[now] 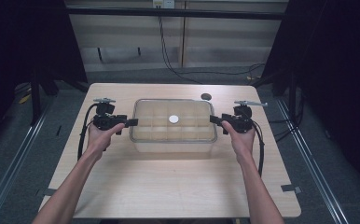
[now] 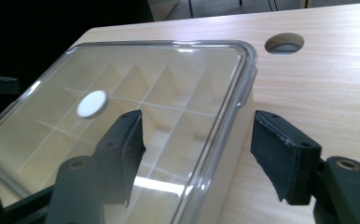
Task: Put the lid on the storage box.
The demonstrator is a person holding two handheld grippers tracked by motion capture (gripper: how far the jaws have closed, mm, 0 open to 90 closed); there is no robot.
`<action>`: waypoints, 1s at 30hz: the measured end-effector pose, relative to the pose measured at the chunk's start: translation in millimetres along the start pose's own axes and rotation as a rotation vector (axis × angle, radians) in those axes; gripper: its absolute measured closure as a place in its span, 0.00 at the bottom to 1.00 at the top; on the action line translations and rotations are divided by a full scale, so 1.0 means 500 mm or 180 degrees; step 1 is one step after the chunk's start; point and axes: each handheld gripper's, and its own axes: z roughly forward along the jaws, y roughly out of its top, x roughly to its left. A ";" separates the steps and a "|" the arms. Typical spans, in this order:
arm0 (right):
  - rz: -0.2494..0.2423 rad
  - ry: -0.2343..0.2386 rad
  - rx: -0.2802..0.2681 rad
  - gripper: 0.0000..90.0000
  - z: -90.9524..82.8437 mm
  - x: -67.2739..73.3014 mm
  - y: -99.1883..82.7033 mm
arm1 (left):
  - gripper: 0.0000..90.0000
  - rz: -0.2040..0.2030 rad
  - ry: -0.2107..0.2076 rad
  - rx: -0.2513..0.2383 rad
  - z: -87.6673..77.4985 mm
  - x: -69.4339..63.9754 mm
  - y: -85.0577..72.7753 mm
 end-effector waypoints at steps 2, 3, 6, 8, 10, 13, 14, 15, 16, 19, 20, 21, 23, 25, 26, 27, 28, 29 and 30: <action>-0.0022 0.0052 -0.0025 0.38 -0.011 0.007 -0.005 | 0.36 0.0082 0.0017 0.0001 -0.014 -0.007 -0.005; -0.0047 0.0080 -0.0039 0.37 -0.023 0.013 -0.011 | 0.36 0.0081 0.0003 -0.0049 -0.030 -0.013 -0.011; -0.0058 0.0193 -0.0054 0.37 -0.038 0.018 -0.020 | 0.38 0.0042 -0.0021 -0.0113 -0.046 -0.022 -0.019; -0.0083 0.0215 -0.0046 0.36 -0.047 0.021 -0.025 | 0.38 0.0026 -0.0033 -0.0145 -0.062 -0.031 -0.025; -0.0096 0.0219 -0.0048 0.36 -0.052 0.024 -0.027 | 0.38 0.0032 -0.0067 -0.0196 -0.077 -0.039 -0.034; -0.0142 0.0227 -0.0034 0.33 -0.069 0.037 -0.041 | 0.38 0.0108 -0.0036 -0.0225 -0.096 -0.050 -0.047; -0.0142 0.0227 -0.0034 0.33 -0.069 0.037 -0.041 | 0.38 0.0092 -0.0054 -0.0231 -0.101 -0.052 -0.052; -0.0172 0.0217 -0.0018 0.33 -0.073 0.040 -0.044 | 0.37 0.0092 -0.0094 -0.0222 -0.106 -0.052 -0.057; -0.0193 0.0206 -0.0020 0.33 -0.077 0.043 -0.047 | 0.37 0.0096 -0.0085 -0.0236 -0.110 -0.053 -0.062; -0.0221 0.0220 -0.0033 0.33 -0.094 0.049 -0.055 | 0.37 0.0116 -0.0053 -0.0243 -0.124 -0.055 -0.078; -0.0229 0.0219 -0.0044 0.33 -0.099 0.052 -0.058 | 0.37 0.0127 -0.0063 -0.0211 -0.127 -0.056 -0.083; -0.0244 0.0234 -0.0053 0.33 -0.105 0.055 -0.061 | 0.37 0.0153 -0.0043 -0.0207 -0.130 -0.057 -0.089; -0.0307 0.0208 -0.0183 0.35 -0.125 0.065 -0.072 | 0.39 0.0172 -0.0059 -0.0188 -0.135 -0.062 -0.102; -0.0308 0.0223 -0.0182 0.35 -0.131 0.068 -0.075 | 0.39 0.0211 -0.0018 -0.0163 -0.140 -0.068 -0.117; -0.0314 0.0235 -0.0181 0.35 -0.137 0.071 -0.078 | 0.39 0.0255 0.0026 -0.0144 -0.143 -0.073 -0.127; -0.0328 0.0240 -0.0191 0.35 -0.143 0.074 -0.082 | 0.39 0.0289 0.0044 -0.0133 -0.145 -0.078 -0.136; -0.0341 0.0245 -0.0173 0.35 -0.149 0.077 -0.086 | 0.39 0.0270 0.0009 -0.0135 -0.147 -0.083 -0.146; -0.0349 0.0251 -0.0165 0.35 -0.155 0.080 -0.091 | 0.39 0.0285 0.0002 -0.0116 -0.148 -0.087 -0.155; -0.0366 0.0258 -0.0153 0.35 -0.160 0.081 -0.096 | 0.39 0.0323 0.0026 -0.0101 -0.151 -0.091 -0.163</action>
